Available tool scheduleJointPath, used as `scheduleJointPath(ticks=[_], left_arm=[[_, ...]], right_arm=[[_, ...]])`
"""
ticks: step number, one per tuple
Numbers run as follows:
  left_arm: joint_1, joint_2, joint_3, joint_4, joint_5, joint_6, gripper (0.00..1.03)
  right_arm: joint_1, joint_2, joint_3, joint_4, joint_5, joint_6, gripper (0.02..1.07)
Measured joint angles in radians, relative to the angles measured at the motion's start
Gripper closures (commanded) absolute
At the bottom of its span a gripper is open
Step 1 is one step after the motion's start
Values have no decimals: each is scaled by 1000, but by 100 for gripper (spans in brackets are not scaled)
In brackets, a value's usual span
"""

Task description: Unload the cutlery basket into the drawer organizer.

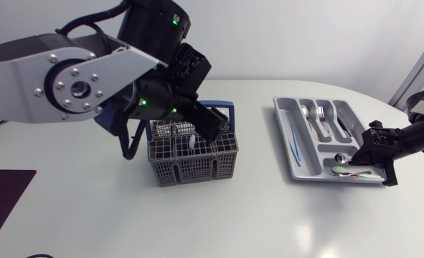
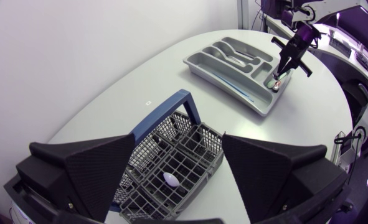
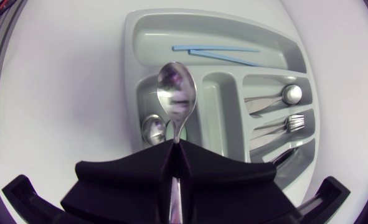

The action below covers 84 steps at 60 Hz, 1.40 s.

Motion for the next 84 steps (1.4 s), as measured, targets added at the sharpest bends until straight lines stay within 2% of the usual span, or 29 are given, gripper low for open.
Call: scheduleJointPath(ticks=[9,23,39,44,46,49,53,55,65,70,84], left_arm=[[18,27,13,-37,0,0,7],[32,31,23,-49,1,3,7],[44,31,23,-52,9,3,7],[44,31,23,-52,13,4,7],[44,31,23,-52,16,4,7],[44,31,23,-53,16,4,7],[44,31,23,-54,16,4,7],[44,31,23,-57,16,4,7],[44,31,23,-71,16,3,7],[44,29,23,-82,16,3,7],[57,-22,16,-98,20,3,7]], right_arm=[[49,32,77,-88,85,-3,100],[79,102,150,-151,188,-8,100],[86,179,157,-141,203,-9,98],[93,181,157,-135,205,-9,84],[93,181,157,-133,205,-9,73],[95,181,157,-130,205,-8,47],[95,181,157,-129,206,-7,28],[95,181,157,-129,206,-5,22],[89,168,157,-135,205,2,11],[75,117,157,-159,193,3,11],[19,-34,154,-225,69,3,10]])
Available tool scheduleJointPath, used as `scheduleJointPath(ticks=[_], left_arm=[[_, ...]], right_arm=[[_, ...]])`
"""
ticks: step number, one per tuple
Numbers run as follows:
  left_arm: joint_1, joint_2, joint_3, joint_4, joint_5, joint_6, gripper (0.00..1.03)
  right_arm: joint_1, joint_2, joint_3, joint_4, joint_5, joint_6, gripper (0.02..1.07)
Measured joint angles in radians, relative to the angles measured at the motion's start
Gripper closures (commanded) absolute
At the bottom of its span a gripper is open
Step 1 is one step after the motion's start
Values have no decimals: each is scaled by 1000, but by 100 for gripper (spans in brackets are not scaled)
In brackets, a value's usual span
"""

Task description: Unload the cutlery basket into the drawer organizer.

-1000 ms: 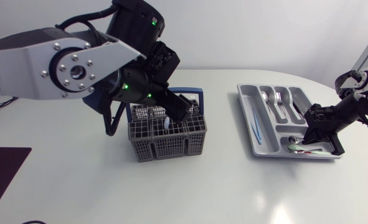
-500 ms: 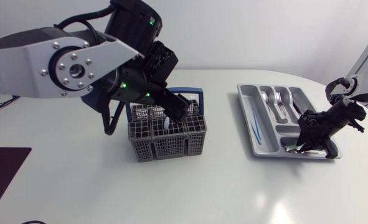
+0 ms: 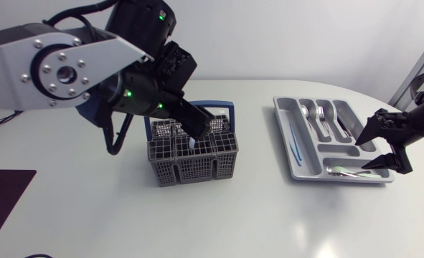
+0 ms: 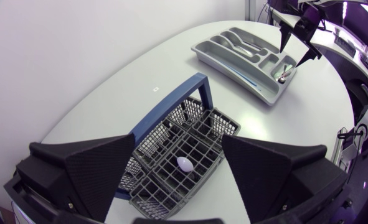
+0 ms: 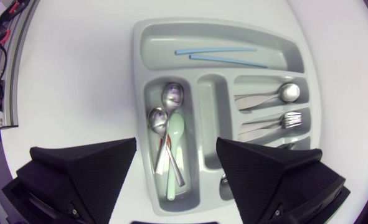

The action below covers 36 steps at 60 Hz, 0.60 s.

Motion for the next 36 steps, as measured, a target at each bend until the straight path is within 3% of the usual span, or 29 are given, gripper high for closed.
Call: scheduleJointPath(ticks=[19,36], left_arm=[[5,-34,-92,-7,0,0,8],[2,30,-121,-7,-35,-20,13]], right_arm=[[-13,-207,-70,-69,-177,23,9],[-13,-349,-185,-98,-266,42,9]])
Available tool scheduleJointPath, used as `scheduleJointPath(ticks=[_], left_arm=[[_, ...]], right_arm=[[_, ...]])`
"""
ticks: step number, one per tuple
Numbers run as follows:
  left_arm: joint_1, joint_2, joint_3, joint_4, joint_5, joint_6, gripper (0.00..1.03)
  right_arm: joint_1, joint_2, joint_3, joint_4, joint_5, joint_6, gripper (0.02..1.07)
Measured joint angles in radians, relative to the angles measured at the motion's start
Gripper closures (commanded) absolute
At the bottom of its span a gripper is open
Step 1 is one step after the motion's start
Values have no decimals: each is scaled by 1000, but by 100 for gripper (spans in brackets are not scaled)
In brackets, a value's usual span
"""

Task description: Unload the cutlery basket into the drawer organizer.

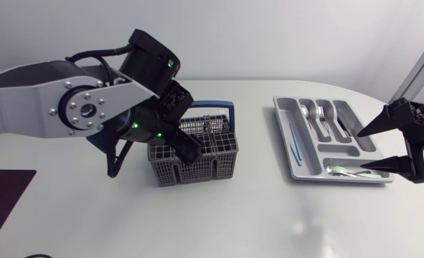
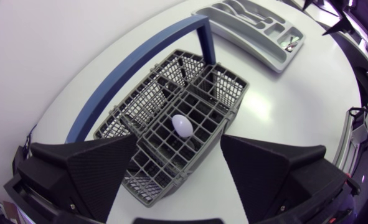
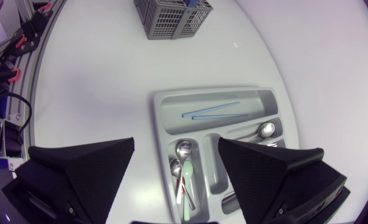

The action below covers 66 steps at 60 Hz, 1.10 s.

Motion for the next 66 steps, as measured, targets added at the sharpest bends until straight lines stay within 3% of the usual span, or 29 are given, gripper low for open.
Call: scheduleJointPath(ticks=[5,11,24,40,53,62,66], left_arm=[[-14,30,3,0,-72,-34,21],[-41,86,17,0,-119,-75,21],[-87,156,39,5,-143,-105,28],[-82,162,57,53,-208,-108,51],[-77,199,65,84,-217,-109,79],[-73,207,65,84,-221,-109,81],[-73,207,65,83,-221,-109,91]], right_arm=[[7,-37,-46,-2,-4,0,9],[16,-48,-66,-1,-10,8,9],[21,-48,-92,11,-10,23,9],[19,-50,-101,14,-10,23,9],[19,-50,-103,26,-10,23,9],[19,-50,-103,29,-10,23,9],[19,-50,-104,29,-10,23,9]])
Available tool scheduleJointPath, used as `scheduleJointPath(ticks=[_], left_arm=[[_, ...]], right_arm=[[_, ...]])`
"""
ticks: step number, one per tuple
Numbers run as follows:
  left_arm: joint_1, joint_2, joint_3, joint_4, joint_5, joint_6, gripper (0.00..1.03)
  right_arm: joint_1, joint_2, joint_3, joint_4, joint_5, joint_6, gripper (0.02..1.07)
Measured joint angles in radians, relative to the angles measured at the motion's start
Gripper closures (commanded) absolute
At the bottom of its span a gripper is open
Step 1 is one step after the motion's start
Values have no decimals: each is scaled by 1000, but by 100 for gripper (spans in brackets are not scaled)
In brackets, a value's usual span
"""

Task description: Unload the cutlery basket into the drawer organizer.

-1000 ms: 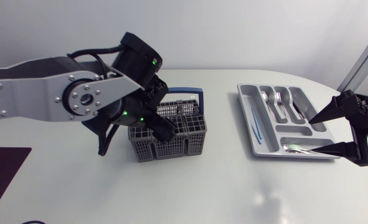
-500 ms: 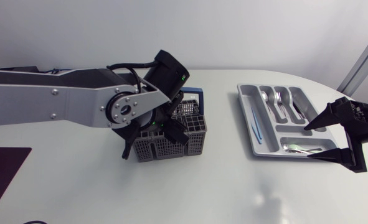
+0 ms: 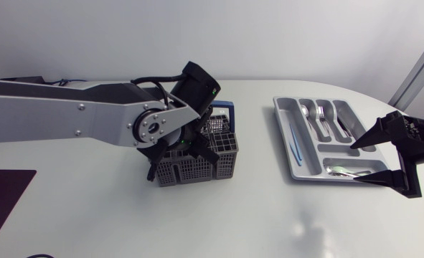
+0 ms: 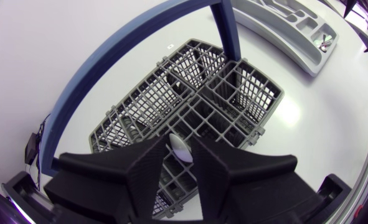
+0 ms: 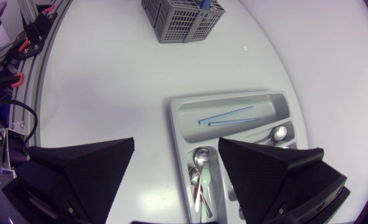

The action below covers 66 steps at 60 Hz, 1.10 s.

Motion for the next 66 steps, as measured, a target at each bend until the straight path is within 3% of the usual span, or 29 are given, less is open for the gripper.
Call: scheduleJointPath(ticks=[12,21,29,37,44,57,66], left_arm=[[8,0,0,0,-3,0,100],[7,0,0,0,-11,0,100],[-29,-21,-9,13,-81,6,100],[-107,-82,-87,124,-168,72,100],[-159,-120,-189,281,-210,158,100],[-169,-196,-377,556,-264,335,100],[-178,-251,-433,660,-296,436,100]], right_arm=[[0,0,-1,4,0,0,9],[0,0,-2,4,0,0,9],[0,0,-20,19,0,0,9],[0,0,-29,22,0,0,9],[0,0,-29,22,0,0,9],[0,0,-48,26,0,0,9],[4,0,-48,26,-1,0,9]])
